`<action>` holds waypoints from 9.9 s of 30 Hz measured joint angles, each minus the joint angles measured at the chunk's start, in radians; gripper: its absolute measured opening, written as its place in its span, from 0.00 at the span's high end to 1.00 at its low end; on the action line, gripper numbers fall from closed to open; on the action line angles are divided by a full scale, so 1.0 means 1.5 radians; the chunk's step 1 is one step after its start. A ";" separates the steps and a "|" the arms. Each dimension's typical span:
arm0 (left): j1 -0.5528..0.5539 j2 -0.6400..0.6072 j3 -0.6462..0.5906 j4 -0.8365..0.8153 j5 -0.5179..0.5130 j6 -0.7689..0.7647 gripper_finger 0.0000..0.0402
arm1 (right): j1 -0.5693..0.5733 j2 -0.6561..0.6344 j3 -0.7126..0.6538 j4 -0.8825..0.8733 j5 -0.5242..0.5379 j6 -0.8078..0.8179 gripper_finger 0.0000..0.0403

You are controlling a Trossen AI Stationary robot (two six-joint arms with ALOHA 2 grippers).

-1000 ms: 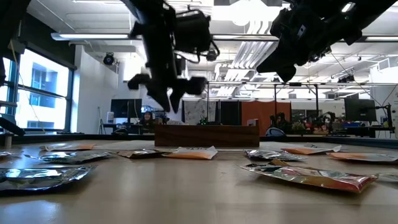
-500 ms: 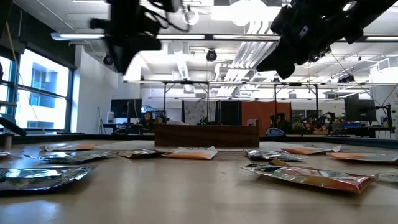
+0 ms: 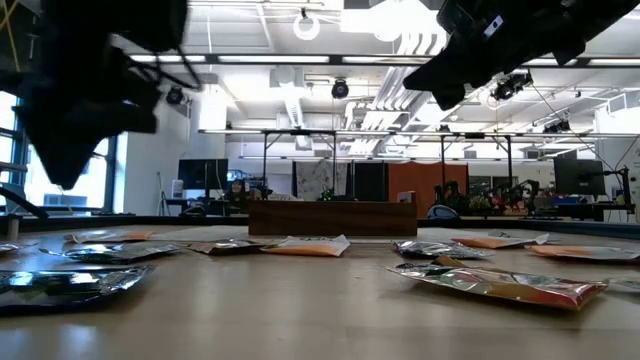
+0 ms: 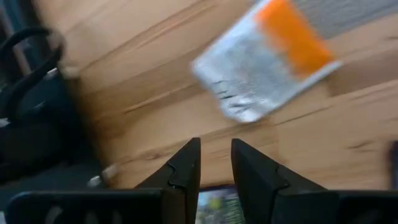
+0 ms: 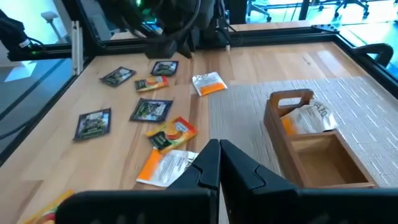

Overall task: Pick & Place Tea
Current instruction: Put the orange tea bag into the left section of the wooden organizer

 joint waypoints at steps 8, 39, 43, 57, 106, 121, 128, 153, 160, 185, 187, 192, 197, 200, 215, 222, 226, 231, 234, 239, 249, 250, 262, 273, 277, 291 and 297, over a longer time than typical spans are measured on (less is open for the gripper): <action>-0.014 -0.212 -0.191 0.218 -0.100 -0.088 0.78 | -0.001 0.000 0.000 0.001 0.000 0.005 1.00; -0.016 -0.114 -0.301 0.351 -0.094 -0.208 0.83 | -0.001 0.000 0.000 0.000 0.000 0.000 1.00; -0.016 -0.111 -0.301 0.345 -0.082 -0.210 0.97 | -0.001 0.000 0.000 0.000 0.000 0.000 1.00; -0.009 -0.114 -0.156 0.203 -0.147 -0.081 1.00 | -0.001 0.000 0.000 0.003 0.000 0.000 1.00; 0.297 0.086 0.081 0.511 -0.377 1.381 0.96 | -0.003 0.000 0.000 0.055 0.000 -0.075 1.00; 0.298 0.086 0.081 0.564 -0.323 1.373 0.67 | 0.020 0.000 0.000 0.049 0.045 -0.103 0.89; 0.294 0.086 0.116 0.559 -0.307 1.143 0.69 | 0.018 0.000 0.000 0.049 0.060 -0.093 0.84; 0.148 0.041 0.178 0.103 -0.449 0.469 1.00 | -0.040 0.490 0.271 0.055 0.290 0.065 1.00; 0.144 0.041 0.178 0.085 -0.446 0.466 1.00 | -0.040 0.576 0.398 -0.025 0.283 0.051 1.00; 0.145 0.041 0.178 0.074 -0.451 0.460 1.00 | -0.032 0.515 0.399 -0.011 0.227 0.010 1.00; 0.145 0.041 0.178 0.075 -0.451 0.460 1.00 | -0.033 0.534 0.399 -0.014 0.224 0.021 1.00; 0.145 0.041 0.178 0.075 -0.447 0.460 1.00 | -0.043 0.579 0.397 -0.017 0.247 0.029 1.00; 0.145 0.041 0.178 0.075 -0.448 0.460 1.00 | -0.057 0.578 0.397 -0.018 0.321 -0.001 1.00; 0.145 0.041 0.178 0.075 -0.449 0.460 1.00 | -0.066 0.567 0.397 0.002 0.250 -0.013 1.00; 0.145 0.041 0.178 0.075 -0.449 0.463 1.00 | -0.057 0.587 0.398 -0.033 0.217 0.034 1.00; 0.145 0.041 0.178 0.074 -0.457 0.476 1.00 | -0.057 0.609 0.398 0.030 0.147 0.018 1.00; 0.146 0.041 0.178 0.074 -0.461 0.476 1.00 | -0.053 0.583 0.414 -0.020 0.176 -0.012 1.00; 0.146 0.041 0.178 0.075 -0.461 0.476 1.00 | -0.034 0.486 0.433 -0.108 0.192 -0.077 1.00; 0.146 0.041 0.178 0.078 -0.463 0.474 1.00 | -0.008 0.404 0.433 -0.184 0.184 -0.117 1.00; 0.145 0.041 0.178 0.075 -0.432 0.473 1.00 | 0.056 0.290 0.425 -0.341 0.112 -0.104 1.00; 0.145 0.041 0.178 0.081 -0.413 0.473 1.00 | 0.137 0.336 0.243 -0.146 0.110 0.072 0.77; 0.145 0.041 0.178 0.081 -0.412 0.473 1.00 | 0.138 0.345 0.233 -0.128 0.114 0.095 0.73; 0.145 0.041 0.178 0.082 -0.411 0.473 1.00 | 0.131 0.483 0.210 -0.017 0.150 0.219 0.61; 0.145 0.041 0.178 0.080 -0.412 0.476 1.00 | 0.120 0.506 0.210 0.020 0.115 0.235 0.67; 0.145 0.041 0.178 0.080 -0.412 0.478 1.00 | 0.120 0.506 0.210 0.020 0.116 0.234 0.67; 0.145 0.041 0.178 0.079 -0.413 0.478 1.00 | 0.126 0.555 0.212 0.055 0.142 0.223 0.67; 0.145 0.041 0.178 0.075 -0.414 0.478 1.00 | 0.129 0.555 0.212 0.048 0.140 0.212 0.79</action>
